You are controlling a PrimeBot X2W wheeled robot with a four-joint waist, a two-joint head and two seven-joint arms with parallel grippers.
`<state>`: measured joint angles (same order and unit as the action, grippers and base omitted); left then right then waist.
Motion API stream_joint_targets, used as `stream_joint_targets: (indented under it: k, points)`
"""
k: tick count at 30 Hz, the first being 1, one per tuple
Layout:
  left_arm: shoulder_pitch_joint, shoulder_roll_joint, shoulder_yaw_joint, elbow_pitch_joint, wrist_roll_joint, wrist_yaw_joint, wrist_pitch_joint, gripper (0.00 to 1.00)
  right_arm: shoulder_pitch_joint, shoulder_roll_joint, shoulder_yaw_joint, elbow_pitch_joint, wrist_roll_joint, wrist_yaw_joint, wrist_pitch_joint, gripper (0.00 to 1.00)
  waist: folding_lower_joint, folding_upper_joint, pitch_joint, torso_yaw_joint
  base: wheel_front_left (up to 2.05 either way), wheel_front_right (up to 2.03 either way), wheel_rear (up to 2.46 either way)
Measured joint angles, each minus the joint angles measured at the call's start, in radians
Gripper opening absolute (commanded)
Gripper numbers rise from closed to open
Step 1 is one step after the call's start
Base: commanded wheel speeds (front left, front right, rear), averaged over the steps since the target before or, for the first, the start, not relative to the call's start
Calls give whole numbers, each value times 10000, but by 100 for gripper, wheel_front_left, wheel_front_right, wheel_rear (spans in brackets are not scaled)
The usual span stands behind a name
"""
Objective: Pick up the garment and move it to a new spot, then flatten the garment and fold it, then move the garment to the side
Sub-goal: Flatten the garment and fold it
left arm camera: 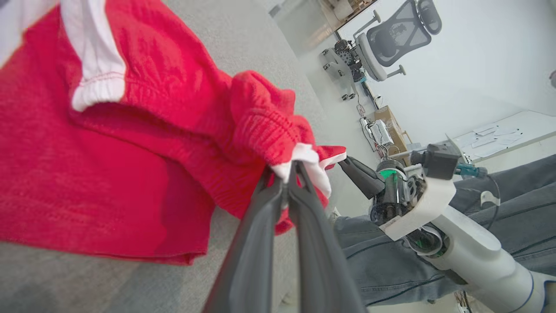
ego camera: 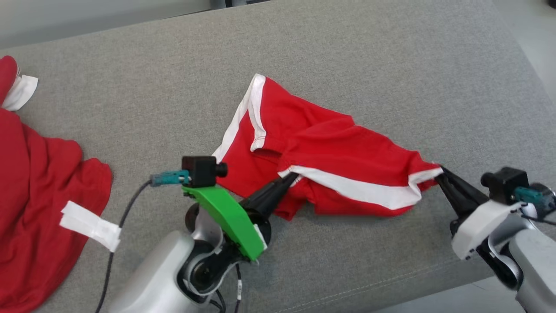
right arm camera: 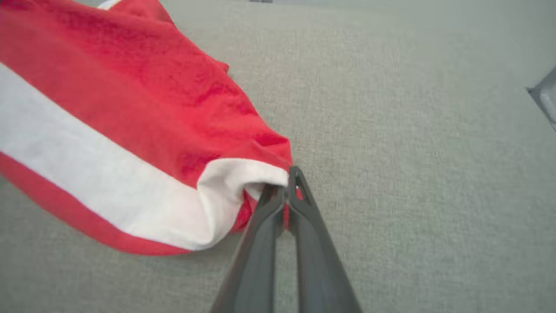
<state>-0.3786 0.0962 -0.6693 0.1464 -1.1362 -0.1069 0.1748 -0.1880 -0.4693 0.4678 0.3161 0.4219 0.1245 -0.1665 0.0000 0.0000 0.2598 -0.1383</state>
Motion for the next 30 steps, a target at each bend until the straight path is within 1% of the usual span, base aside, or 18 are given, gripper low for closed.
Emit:
stream_joint_targets:
  k: [1,2,5,8,10,15,17,19,21,23,26,30]
  points:
    - [0,0,0,0,0,0,0,0,0,0,0,0,0,0,0,0,0,0,0,0,0,0,0]
    - [-12,165,194,-173,-144,-4,8,0,-309,-27,178,-282,-19,0,0,0,0,0,-55,-19,0,0,0]
    - [-293,890,612,-518,-311,-71,284,0,-1192,-196,334,-1087,134,0,4,0,0,0,-234,-85,0,0,0]
    - [-938,1392,1135,-1003,-403,-73,543,0,-1761,-884,345,-1735,341,0,324,0,0,0,-457,-80,0,0,0]
    - [-1445,1599,1381,-1371,-449,-73,763,0,-2084,-1296,500,-2199,752,0,662,0,0,-1,-610,-40,0,0,0]
    - [-1914,2163,1766,-2057,-853,-54,1434,0,-2350,-1346,1442,-3657,2968,0,1737,0,0,-1,-1013,97,0,0,0]
    - [-1913,2428,1877,-2337,-1003,107,1682,0,-2308,-1440,1755,-4190,3933,0,2257,0,0,-1,-1185,144,0,0,0]
    - [-1905,2685,2056,-2686,-1197,274,1919,0,-2148,-1695,1825,-4702,4859,0,2748,0,0,-1,-1350,179,0,0,0]
    - [-1881,2892,2232,-3068,-1455,439,2105,0,-1815,-2104,1714,-5081,5634,0,3143,0,0,-1,-1502,206,0,0,0]
    - [-1792,3081,2414,-3513,-1636,665,2278,0,-1453,-2514,1348,-5463,6334,0,3342,0,0,-1,-1629,221,0,0,0]
    - [-1604,3402,2629,-4222,-1833,965,2568,0,-1152,-2991,464,-6205,7258,0,3358,0,0,-1,-1761,219,0,0,0]
    - [-1494,3515,2972,-5310,-2426,1315,2782,0,-1039,-3442,-637,-7540,8393,0,3183,0,0,-1,-1853,165,0,0,0]
